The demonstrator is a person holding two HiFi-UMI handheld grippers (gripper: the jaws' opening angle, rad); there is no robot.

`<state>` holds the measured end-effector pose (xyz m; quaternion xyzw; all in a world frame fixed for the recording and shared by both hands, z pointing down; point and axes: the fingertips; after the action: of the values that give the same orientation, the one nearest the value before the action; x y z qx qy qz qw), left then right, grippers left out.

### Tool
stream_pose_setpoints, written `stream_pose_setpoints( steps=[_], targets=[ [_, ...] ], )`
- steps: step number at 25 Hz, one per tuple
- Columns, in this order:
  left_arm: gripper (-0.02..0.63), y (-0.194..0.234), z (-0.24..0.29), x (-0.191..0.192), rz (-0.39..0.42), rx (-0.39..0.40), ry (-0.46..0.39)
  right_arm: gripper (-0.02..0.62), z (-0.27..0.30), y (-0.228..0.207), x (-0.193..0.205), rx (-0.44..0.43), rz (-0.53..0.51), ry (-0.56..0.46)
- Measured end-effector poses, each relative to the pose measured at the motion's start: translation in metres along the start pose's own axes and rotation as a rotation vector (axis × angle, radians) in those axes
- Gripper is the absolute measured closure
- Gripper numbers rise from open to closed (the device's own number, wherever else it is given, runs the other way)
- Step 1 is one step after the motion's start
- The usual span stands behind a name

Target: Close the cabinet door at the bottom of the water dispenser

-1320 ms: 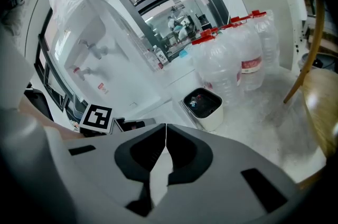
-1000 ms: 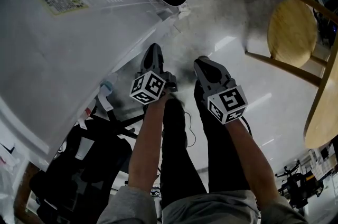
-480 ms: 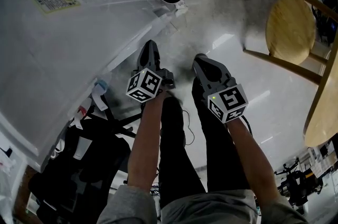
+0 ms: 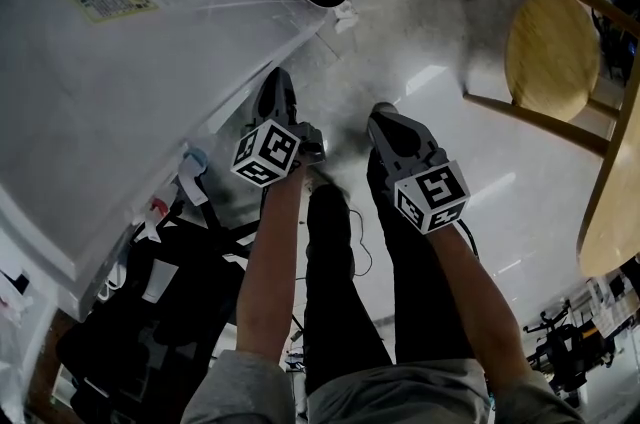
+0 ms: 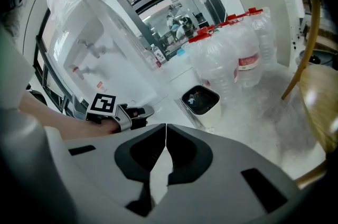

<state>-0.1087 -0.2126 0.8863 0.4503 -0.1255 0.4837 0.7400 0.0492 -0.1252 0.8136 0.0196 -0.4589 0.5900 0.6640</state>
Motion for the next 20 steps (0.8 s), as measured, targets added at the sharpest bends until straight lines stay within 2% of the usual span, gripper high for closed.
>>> stream_pose_setpoints(
  steps=[7, 14, 20],
  targets=[
    [0.600, 0.000, -0.002, 0.000, -0.027, -0.006, -0.007, 0.583, -0.001, 0.004, -0.004, -0.004, -0.010, -0.012],
    [0.600, -0.004, -0.035, 0.008, -0.036, 0.019, 0.009, 0.583, -0.005, 0.018, -0.004, -0.013, -0.019, -0.025],
    [0.600, -0.023, -0.075, 0.005, 0.026, 0.073, 0.011, 0.583, -0.014, 0.042, -0.006, -0.022, -0.031, -0.047]
  ],
)
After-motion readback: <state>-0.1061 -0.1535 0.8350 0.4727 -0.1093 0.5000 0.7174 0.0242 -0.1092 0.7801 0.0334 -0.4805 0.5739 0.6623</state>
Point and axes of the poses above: the fingertips, and each gripper's own axes: z forward along the fingers, y to its left, x out of its underside, and after that the axes turned 3 degrees about -y, right-handed
